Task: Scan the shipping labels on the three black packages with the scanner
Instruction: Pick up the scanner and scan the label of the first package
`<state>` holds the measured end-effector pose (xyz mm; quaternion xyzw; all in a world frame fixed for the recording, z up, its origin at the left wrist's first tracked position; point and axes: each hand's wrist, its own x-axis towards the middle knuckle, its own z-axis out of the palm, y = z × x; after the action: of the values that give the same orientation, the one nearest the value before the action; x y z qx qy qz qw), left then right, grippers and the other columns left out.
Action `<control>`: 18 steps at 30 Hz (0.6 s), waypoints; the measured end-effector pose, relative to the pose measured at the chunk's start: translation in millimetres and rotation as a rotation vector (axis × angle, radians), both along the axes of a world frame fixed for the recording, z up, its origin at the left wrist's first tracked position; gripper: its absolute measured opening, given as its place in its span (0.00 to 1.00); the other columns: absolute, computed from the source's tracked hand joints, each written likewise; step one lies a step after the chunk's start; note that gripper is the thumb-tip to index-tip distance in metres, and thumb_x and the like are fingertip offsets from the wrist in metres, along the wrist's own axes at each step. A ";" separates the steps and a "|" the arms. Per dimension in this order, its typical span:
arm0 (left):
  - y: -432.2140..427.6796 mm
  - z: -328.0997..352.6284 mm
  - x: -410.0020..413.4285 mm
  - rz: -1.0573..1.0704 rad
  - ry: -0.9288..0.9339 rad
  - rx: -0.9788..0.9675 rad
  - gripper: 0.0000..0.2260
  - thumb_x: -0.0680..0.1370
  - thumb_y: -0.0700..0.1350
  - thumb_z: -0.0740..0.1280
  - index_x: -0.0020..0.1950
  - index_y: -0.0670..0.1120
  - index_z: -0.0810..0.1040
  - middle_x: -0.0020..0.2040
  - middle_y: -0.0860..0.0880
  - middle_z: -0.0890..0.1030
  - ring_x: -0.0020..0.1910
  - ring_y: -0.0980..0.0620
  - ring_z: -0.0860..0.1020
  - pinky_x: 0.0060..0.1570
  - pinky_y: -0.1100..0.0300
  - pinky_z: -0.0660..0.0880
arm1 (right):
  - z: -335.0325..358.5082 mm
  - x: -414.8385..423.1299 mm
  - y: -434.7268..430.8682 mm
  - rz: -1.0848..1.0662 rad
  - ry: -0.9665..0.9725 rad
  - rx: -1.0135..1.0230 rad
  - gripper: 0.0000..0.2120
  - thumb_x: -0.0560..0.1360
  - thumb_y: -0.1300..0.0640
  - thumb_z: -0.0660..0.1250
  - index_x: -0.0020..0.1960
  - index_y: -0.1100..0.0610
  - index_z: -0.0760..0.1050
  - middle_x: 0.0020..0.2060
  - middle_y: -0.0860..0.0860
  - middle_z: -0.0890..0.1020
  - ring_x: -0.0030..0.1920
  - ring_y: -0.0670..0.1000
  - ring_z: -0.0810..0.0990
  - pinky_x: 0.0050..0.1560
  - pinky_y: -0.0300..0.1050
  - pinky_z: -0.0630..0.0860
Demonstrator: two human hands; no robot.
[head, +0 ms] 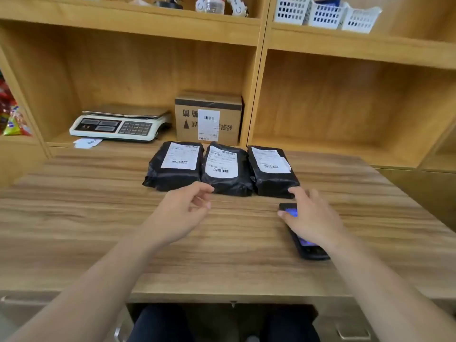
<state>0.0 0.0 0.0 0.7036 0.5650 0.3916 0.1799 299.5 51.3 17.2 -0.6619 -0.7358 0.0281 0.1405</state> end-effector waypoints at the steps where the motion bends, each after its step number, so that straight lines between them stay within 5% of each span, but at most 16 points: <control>1: 0.4 -2.9 1.2 -0.004 0.002 0.001 0.14 0.79 0.44 0.69 0.63 0.54 0.78 0.52 0.58 0.82 0.51 0.60 0.81 0.47 0.66 0.76 | -2.8 2.5 0.1 -0.026 -0.013 -0.042 0.35 0.74 0.34 0.65 0.77 0.45 0.62 0.67 0.53 0.71 0.67 0.58 0.72 0.53 0.53 0.73; 8: -2.8 -11.8 5.6 0.017 0.048 -0.056 0.14 0.78 0.43 0.68 0.63 0.56 0.77 0.51 0.59 0.82 0.50 0.61 0.81 0.49 0.65 0.75 | -24.7 6.8 -2.4 -0.132 -0.133 -0.216 0.52 0.65 0.23 0.63 0.80 0.45 0.51 0.69 0.58 0.73 0.68 0.62 0.71 0.56 0.55 0.74; 18: -0.1 -11.1 -0.1 0.042 0.021 -0.076 0.14 0.79 0.44 0.68 0.62 0.57 0.77 0.51 0.59 0.83 0.51 0.63 0.80 0.48 0.67 0.74 | -23.3 6.8 0.3 -0.153 -0.085 -0.180 0.40 0.72 0.36 0.64 0.80 0.45 0.55 0.68 0.58 0.73 0.65 0.62 0.72 0.57 0.55 0.74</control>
<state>-0.1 -0.1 -11.1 0.6884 0.5961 0.3659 0.1923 306.2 51.5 -6.1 -0.7266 -0.6829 0.0550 0.0512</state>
